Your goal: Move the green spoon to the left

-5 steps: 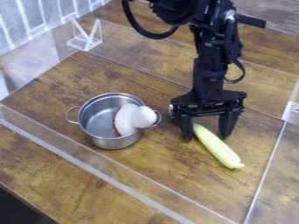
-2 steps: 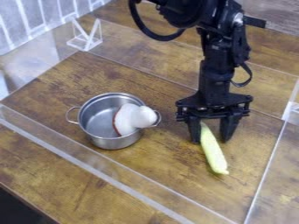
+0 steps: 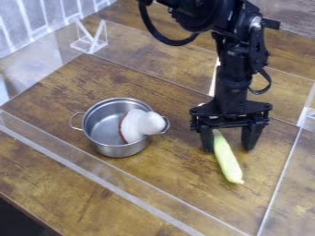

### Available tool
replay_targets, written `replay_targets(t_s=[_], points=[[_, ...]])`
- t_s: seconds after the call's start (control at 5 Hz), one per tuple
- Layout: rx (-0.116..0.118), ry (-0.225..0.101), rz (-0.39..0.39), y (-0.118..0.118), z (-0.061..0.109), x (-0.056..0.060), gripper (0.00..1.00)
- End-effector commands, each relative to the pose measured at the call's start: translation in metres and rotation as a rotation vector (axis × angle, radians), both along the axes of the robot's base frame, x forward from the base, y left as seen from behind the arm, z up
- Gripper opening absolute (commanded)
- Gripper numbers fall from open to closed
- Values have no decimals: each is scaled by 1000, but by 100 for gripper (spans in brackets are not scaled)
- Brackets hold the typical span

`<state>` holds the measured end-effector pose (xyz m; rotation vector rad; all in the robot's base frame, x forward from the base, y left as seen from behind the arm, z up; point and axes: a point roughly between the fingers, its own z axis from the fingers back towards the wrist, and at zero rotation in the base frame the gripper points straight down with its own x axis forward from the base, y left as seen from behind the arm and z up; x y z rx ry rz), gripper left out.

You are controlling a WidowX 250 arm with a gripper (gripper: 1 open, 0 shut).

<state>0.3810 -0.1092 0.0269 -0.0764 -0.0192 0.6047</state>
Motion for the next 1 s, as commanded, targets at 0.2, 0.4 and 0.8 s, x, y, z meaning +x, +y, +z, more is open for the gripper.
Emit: replay_targets(t_s=[0.2, 0.4, 0.8], points=[[-3, -50, -1, 3, 23, 9, 0], [-4, -46, -52, 10, 36, 10, 0], [-14, -56, -162, 17, 82, 10, 0]])
